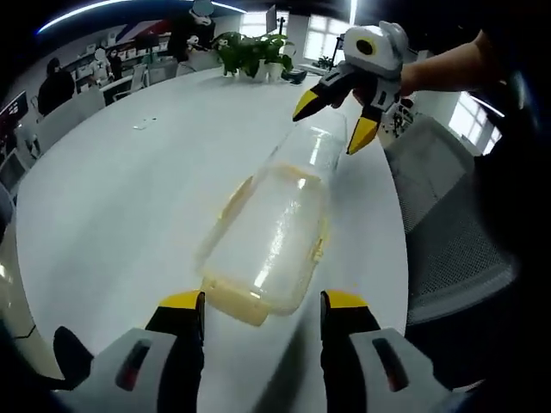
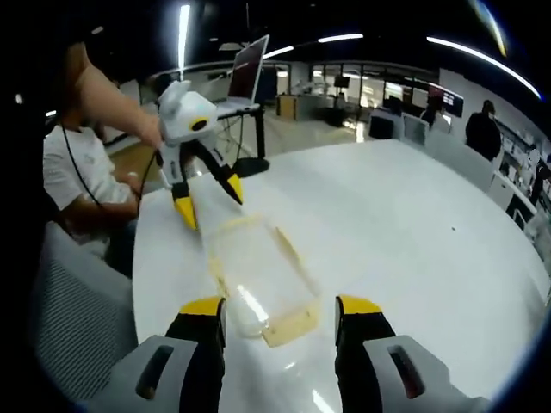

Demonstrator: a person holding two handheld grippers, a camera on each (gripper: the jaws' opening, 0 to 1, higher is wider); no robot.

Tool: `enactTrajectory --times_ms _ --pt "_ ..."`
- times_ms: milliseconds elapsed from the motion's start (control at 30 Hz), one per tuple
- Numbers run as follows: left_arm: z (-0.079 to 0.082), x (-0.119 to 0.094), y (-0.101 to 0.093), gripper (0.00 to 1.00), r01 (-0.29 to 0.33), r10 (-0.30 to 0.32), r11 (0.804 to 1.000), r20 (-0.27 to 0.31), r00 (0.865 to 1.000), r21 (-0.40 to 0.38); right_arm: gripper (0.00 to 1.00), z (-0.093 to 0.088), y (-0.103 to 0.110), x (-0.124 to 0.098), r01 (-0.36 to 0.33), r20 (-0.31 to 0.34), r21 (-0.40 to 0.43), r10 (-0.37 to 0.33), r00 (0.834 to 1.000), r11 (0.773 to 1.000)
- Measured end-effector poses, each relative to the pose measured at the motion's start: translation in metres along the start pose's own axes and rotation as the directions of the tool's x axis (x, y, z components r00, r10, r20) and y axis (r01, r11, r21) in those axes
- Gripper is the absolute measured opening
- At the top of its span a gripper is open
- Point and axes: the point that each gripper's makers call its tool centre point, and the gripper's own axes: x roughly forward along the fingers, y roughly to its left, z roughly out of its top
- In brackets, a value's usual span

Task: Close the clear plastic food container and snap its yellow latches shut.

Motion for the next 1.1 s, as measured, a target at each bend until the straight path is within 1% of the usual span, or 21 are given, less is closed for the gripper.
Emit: enactTrajectory --times_ms 133,200,233,333,400,433,567,633,733,900,1033,1100 --pt "-0.001 0.003 0.001 0.53 0.003 -0.002 1.0 -0.009 1.0 0.016 0.51 -0.003 -0.001 0.003 -0.008 -0.018 -0.028 0.007 1.0 1.0" --pt "0.0 0.004 0.001 0.53 0.005 -0.004 1.0 -0.012 1.0 0.019 0.51 -0.008 -0.001 0.003 -0.021 -0.035 -0.036 0.019 0.999 0.999" --pt "0.0 0.004 0.001 0.53 0.005 -0.005 1.0 -0.012 1.0 0.021 0.51 -0.011 -0.001 0.003 -0.025 -0.048 -0.054 0.023 0.999 0.998" --pt "-0.002 0.005 0.003 0.53 0.009 -0.008 0.999 -0.022 1.0 0.037 0.5 -0.015 0.002 0.004 -0.047 -0.073 -0.06 0.043 0.996 0.997" --pt "-0.004 0.006 0.004 0.52 0.01 -0.008 0.999 -0.038 0.999 0.052 0.5 -0.017 0.004 0.005 -0.06 -0.088 -0.07 0.054 0.995 0.996" --pt "-0.007 0.006 0.005 0.52 0.01 -0.006 0.998 -0.057 0.998 0.066 0.5 -0.017 0.004 0.005 -0.062 -0.091 -0.073 0.055 0.994 0.995" --pt "-0.004 0.006 0.006 0.52 0.011 -0.008 0.998 -0.042 0.999 0.062 0.49 -0.017 0.003 0.005 -0.065 -0.094 -0.076 0.058 0.994 0.995" --pt "-0.005 0.006 0.007 0.52 0.012 -0.008 0.998 -0.051 0.999 0.07 0.49 -0.018 0.001 0.007 -0.067 -0.102 -0.085 0.058 0.993 0.994" --pt "-0.007 0.008 0.006 0.52 0.017 -0.013 0.997 -0.059 0.998 0.074 0.49 -0.021 0.001 0.009 -0.08 -0.126 -0.117 0.065 0.99 0.99" --pt "-0.008 0.01 0.007 0.52 0.023 -0.016 0.995 -0.072 0.997 0.092 0.48 -0.022 -0.001 0.012 -0.101 -0.158 -0.14 0.079 0.984 0.985" --pt "-0.007 0.013 0.009 0.52 0.024 -0.018 0.996 -0.077 0.997 0.084 0.48 -0.022 -0.003 0.015 -0.114 -0.189 -0.166 0.082 0.979 0.98" --pt "-0.006 0.013 0.009 0.52 0.023 -0.016 0.995 -0.074 0.997 0.096 0.48 -0.023 -0.004 0.017 -0.122 -0.2 -0.177 0.085 0.976 0.977"
